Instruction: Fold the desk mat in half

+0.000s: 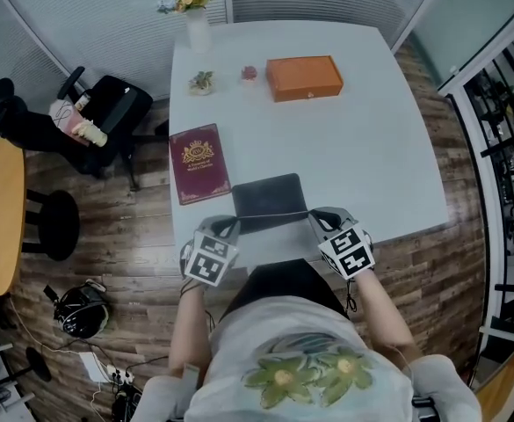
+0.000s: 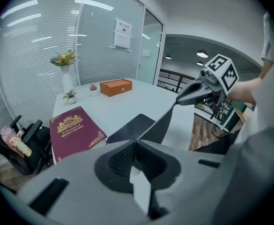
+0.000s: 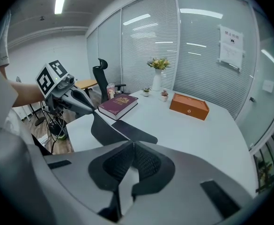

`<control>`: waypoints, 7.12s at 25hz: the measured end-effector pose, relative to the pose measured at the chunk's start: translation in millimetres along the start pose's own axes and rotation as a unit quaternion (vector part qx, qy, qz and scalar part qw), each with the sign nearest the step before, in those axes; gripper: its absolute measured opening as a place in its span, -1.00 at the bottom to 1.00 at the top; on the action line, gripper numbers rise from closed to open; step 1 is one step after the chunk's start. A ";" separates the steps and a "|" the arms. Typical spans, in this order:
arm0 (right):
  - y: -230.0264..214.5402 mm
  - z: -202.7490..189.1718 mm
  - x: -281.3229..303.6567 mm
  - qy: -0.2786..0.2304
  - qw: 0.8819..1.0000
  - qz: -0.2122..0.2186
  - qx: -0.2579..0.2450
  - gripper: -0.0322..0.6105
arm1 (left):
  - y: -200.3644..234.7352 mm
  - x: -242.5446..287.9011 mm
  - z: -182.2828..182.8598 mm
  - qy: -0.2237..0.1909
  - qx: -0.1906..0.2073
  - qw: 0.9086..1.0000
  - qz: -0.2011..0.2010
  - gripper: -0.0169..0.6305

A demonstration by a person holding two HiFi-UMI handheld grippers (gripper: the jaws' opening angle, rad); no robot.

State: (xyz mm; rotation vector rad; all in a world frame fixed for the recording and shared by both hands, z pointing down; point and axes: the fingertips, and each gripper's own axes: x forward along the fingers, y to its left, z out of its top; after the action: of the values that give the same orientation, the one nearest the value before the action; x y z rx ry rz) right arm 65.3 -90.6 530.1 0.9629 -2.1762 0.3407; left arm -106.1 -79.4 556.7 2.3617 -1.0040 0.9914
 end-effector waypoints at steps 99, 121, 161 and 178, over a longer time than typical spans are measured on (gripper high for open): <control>74.7 -156.8 30.0 0.198 0.944 0.122 -0.232 -0.52 | -125.2 48.5 -124.1 0.154 0.170 0.966 -0.117 -0.88; 13.3 -23.2 10.0 0.075 0.988 0.061 -0.118 -0.83 | -46.2 2.6 1.0 0.007 0.057 0.996 -0.063 -0.91; -82.0 22.4 165.1 0.166 0.971 0.058 -0.160 -0.83 | 84.9 126.0 41.4 0.119 0.031 0.991 -0.046 -0.91; -61.9 7.9 176.7 0.174 0.972 0.101 -0.121 -0.84 | 89.4 139.3 15.8 0.200 0.094 0.975 -0.005 -0.90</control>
State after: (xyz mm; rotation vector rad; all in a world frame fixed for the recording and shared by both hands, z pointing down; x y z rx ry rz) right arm 24.7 -231.6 646.7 0.5038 -1.9394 0.3041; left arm -96.3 -213.3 654.9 2.1739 -0.7683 1.5402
